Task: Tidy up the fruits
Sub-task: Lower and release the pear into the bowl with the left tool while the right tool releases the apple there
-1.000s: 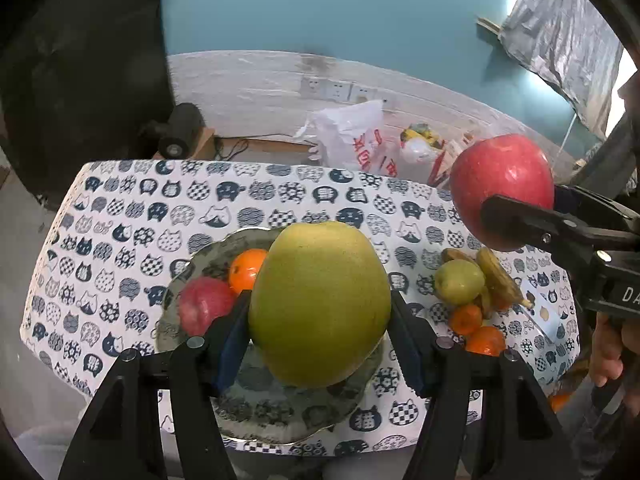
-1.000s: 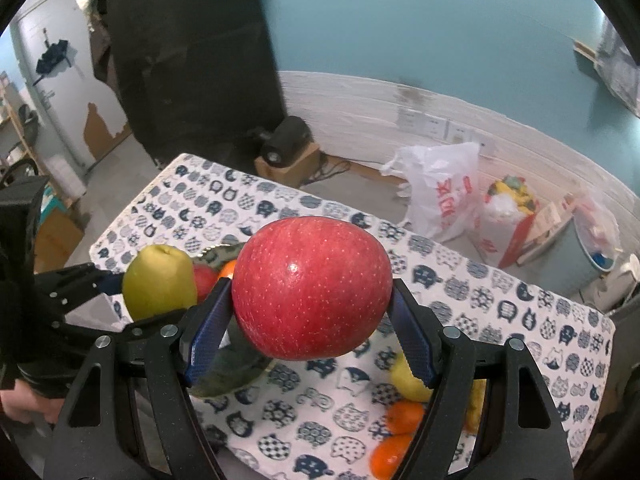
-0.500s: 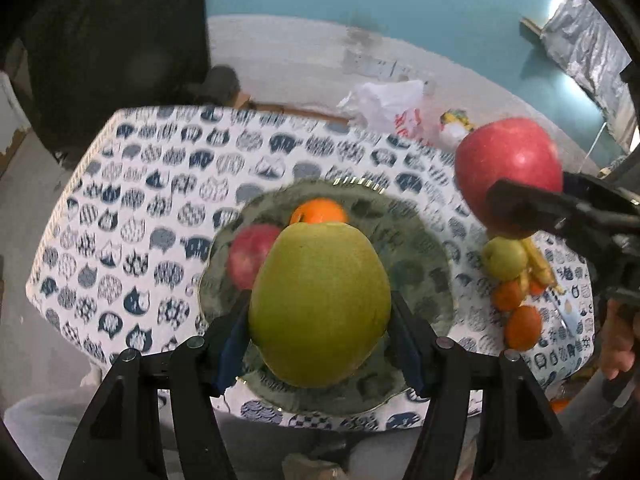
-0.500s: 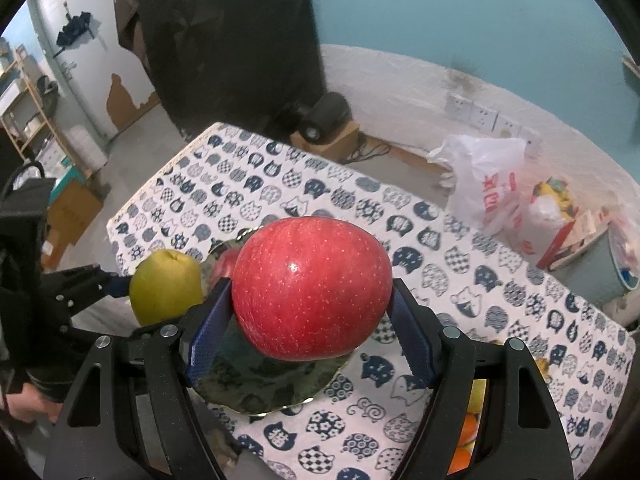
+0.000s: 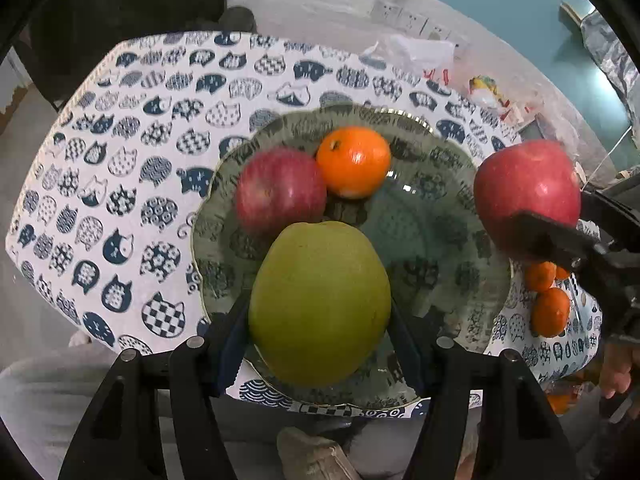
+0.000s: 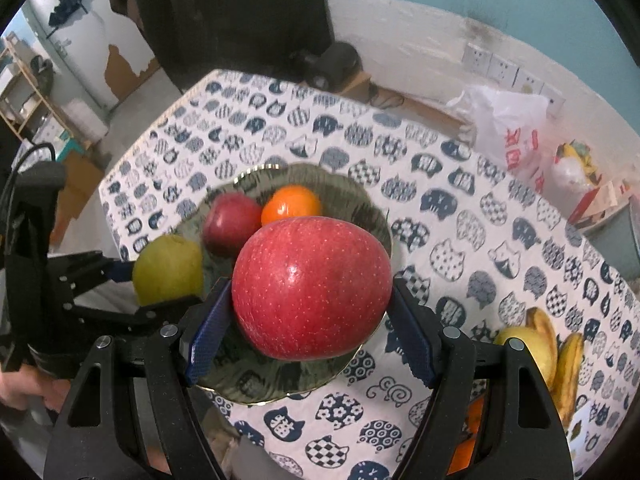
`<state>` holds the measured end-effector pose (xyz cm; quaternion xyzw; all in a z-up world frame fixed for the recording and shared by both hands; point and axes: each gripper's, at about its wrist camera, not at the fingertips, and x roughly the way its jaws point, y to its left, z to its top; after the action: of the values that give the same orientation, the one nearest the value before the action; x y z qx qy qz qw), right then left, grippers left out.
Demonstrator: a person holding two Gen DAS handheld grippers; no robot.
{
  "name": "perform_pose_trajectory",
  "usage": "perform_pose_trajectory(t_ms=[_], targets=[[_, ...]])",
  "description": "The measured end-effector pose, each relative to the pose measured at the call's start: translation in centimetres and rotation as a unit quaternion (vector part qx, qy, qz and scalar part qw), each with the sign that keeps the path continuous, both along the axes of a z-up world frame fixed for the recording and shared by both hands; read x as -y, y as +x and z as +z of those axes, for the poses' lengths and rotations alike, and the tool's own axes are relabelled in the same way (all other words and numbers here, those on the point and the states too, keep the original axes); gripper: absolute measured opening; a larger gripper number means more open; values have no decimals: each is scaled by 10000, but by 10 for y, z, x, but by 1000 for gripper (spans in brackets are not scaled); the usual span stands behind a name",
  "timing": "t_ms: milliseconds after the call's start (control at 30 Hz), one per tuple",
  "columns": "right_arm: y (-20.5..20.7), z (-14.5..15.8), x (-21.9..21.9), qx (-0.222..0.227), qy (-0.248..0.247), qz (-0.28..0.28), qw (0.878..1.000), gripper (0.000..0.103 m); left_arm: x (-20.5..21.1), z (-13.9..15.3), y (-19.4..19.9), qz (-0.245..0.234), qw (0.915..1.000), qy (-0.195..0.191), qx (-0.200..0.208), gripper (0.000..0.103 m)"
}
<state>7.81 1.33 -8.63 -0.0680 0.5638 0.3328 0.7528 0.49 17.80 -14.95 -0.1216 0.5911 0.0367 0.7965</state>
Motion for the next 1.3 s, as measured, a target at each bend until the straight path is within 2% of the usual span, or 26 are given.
perform_pose_trajectory(t_ms=[133,467,533,633,867,1133,1300], targets=[[-3,-16,-1,-207,-29,37,9998,77,0,-12,-1,27,9998,-59,-209,66],[-10,-32,-5,-327,-169,189,9991,77,1,-26,5,-27,9988,9,-480,66],[-10,-35,-7,-349,-207,202,9990,77,1,-23,5,-38,9992,-35,-404,66],[-11,-36,-6,-343,-190,247,9989,77,2,-16,7,-84,9994,93,-315,66],[-12,-36,-7,-295,-220,295,9989,77,-4,-15,6,-1,9992,18,-394,66],[-17,-37,-10,-148,-346,456,9983,77,1,-10,3,-86,9994,96,-329,66],[-16,-37,-8,-215,-292,440,9984,77,3,-9,3,-125,9993,130,-321,66]])
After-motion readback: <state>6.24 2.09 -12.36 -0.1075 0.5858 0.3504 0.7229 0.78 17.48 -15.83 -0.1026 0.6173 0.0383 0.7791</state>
